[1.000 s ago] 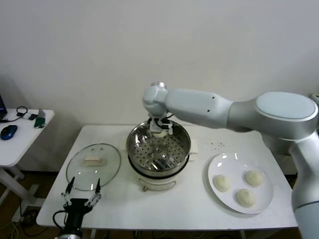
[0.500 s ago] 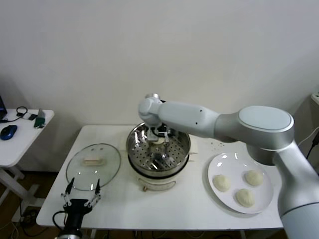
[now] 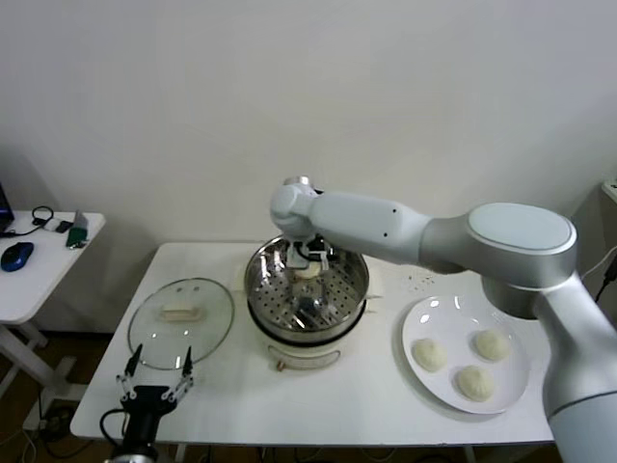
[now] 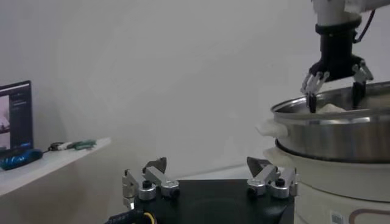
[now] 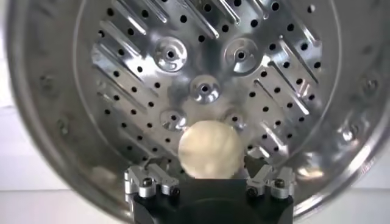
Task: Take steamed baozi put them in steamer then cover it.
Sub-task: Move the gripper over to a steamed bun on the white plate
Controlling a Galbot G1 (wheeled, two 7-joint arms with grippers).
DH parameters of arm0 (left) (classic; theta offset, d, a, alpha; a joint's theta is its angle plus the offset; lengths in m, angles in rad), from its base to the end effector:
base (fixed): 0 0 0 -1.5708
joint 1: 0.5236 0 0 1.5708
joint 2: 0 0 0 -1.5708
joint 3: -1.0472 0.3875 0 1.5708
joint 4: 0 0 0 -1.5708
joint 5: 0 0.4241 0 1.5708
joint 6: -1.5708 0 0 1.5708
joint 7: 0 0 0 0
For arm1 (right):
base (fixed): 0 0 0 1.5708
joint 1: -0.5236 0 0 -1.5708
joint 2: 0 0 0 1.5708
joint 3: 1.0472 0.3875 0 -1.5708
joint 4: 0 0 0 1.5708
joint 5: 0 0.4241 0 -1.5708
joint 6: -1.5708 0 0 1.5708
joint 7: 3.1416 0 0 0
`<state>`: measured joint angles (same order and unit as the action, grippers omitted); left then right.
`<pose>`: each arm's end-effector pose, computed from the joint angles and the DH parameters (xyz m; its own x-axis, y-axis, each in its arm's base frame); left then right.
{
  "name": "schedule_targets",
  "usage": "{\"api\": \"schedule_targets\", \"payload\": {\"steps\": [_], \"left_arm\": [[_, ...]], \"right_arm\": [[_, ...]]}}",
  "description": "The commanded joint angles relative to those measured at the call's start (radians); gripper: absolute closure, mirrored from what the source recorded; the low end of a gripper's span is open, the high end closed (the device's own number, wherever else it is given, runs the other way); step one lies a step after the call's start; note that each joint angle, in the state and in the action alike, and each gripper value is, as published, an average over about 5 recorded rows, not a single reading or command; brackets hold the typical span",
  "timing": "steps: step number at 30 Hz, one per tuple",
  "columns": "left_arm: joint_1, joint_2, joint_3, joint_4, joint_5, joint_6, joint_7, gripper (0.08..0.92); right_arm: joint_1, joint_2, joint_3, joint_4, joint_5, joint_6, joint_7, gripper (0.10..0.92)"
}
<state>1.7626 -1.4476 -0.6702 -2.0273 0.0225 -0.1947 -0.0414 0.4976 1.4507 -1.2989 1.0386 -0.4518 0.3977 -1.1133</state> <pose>0.1582 0.0798 -0.3921 -0.9961 -0.0770 0.0434 -0.0662 0.9753 0.2109 0.6382 0.2792 -0.1076 -0.3851 0.0459 0.9217 -0.1040 -0.9946 0.0061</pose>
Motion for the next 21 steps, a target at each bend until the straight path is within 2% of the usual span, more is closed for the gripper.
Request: {"api": "schedule_targets", "payload": {"steps": [1, 6, 11, 15, 21], "left_arm": [[0.0, 0.001, 0.002, -0.002, 0.0, 0.0, -0.001, 0.177], [0.002, 0.003, 0.006, -0.011, 0.0, 0.001, -0.001, 0.177], [0.012, 0.012, 0.011, -0.01, -0.002, -0.003, -0.003, 0.177], [0.025, 0.022, 0.021, -0.015, -0.002, -0.009, -0.004, 0.177], [0.015, 0.018, 0.028, -0.015, 0.0, -0.005, -0.004, 0.177]], "right_arm": [[0.193, -0.116, -0.043, 0.11, 0.285, -0.098, -0.036, 0.203], [0.319, -0.262, -0.15, 0.146, 0.678, -0.247, 0.006, 0.203], [0.348, -0.455, -0.21, 0.227, 0.909, -0.447, 0.085, 0.203], [0.343, -0.582, -0.251, 0.302, 0.993, -0.598, 0.147, 0.203], [0.282, -0.76, -0.274, 0.429, 0.98, -0.76, 0.208, 0.203]]}}
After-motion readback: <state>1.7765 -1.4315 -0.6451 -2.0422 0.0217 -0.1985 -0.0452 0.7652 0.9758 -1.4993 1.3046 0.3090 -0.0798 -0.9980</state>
